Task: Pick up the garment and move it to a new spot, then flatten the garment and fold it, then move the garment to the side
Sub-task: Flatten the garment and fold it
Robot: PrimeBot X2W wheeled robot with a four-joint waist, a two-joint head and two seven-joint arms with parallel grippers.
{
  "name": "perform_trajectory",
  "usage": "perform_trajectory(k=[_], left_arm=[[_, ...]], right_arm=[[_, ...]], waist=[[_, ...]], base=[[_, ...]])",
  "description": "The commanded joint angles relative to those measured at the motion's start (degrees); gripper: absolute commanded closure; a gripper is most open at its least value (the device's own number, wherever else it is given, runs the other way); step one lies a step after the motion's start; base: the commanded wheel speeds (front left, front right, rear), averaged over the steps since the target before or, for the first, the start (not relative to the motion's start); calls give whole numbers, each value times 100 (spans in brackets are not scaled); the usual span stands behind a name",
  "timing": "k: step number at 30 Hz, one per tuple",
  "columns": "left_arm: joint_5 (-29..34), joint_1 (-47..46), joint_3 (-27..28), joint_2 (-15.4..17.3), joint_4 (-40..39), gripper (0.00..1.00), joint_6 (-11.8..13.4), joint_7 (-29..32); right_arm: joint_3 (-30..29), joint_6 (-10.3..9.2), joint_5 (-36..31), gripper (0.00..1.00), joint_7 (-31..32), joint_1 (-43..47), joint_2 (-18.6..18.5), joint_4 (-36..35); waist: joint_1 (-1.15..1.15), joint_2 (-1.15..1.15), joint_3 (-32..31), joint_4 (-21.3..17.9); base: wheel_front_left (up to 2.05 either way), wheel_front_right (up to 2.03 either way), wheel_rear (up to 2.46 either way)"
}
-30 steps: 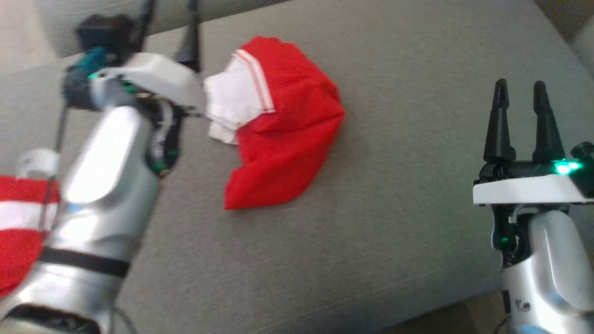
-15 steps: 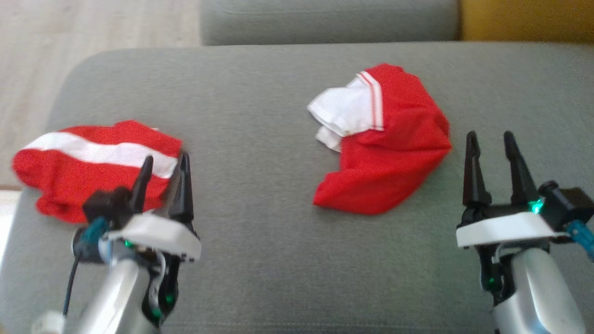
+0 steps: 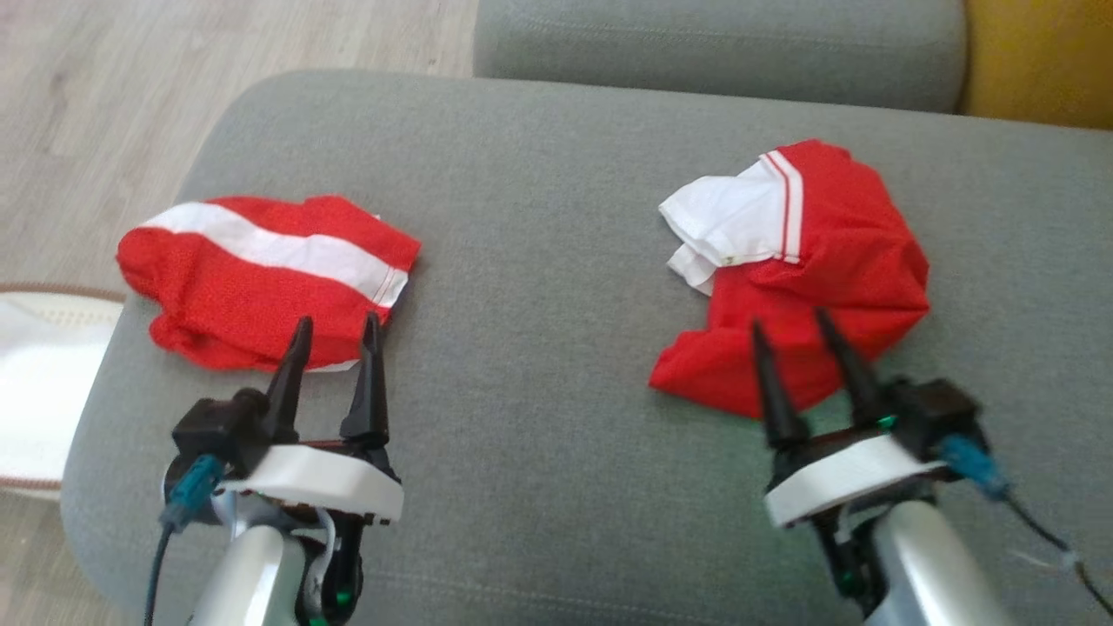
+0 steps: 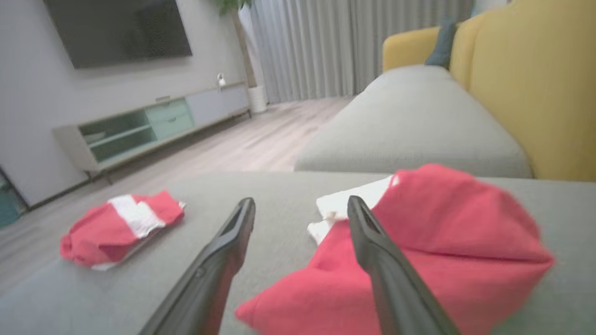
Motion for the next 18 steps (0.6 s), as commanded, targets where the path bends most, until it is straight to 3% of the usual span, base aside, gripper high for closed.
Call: perform_trajectory(k=[1,10,18], left_arm=[[57,-338,271,-6,-164,0,-49,-70],[32,-407,361,-281,90,0,-369,-71],[99,-472,450,-338,200,0,-488,-71]], right_arm=[[262,-4,-109,0,77,-209,-22,-94],[924,-4,-1169,0,775,-678,-22,834],[644,-4,-2136,0,1101,-1015,-22,1563]], waist=[[0,0,110,101],[0,0,511,574],[0,0,677,744]], base=[[0,0,0],[0,0,0],[0,0,0]])
